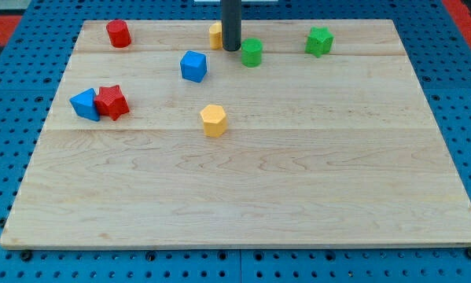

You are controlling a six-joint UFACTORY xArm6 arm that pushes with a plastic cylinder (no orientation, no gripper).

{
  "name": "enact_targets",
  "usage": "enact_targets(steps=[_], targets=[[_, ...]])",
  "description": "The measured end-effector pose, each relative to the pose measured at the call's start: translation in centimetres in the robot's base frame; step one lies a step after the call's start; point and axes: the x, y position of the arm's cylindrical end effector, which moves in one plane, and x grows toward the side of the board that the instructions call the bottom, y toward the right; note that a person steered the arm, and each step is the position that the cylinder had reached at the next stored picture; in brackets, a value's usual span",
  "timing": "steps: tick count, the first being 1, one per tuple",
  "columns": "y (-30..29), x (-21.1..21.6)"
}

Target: Place the green circle diagonal to the heart

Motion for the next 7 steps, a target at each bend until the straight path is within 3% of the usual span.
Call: enact_targets(steps=[1, 4, 5, 6, 7], targets=[[3.1, 0.2], [15.1, 12.3], [14.1, 9.2], [6.7, 9.0], [8.3, 12.8]])
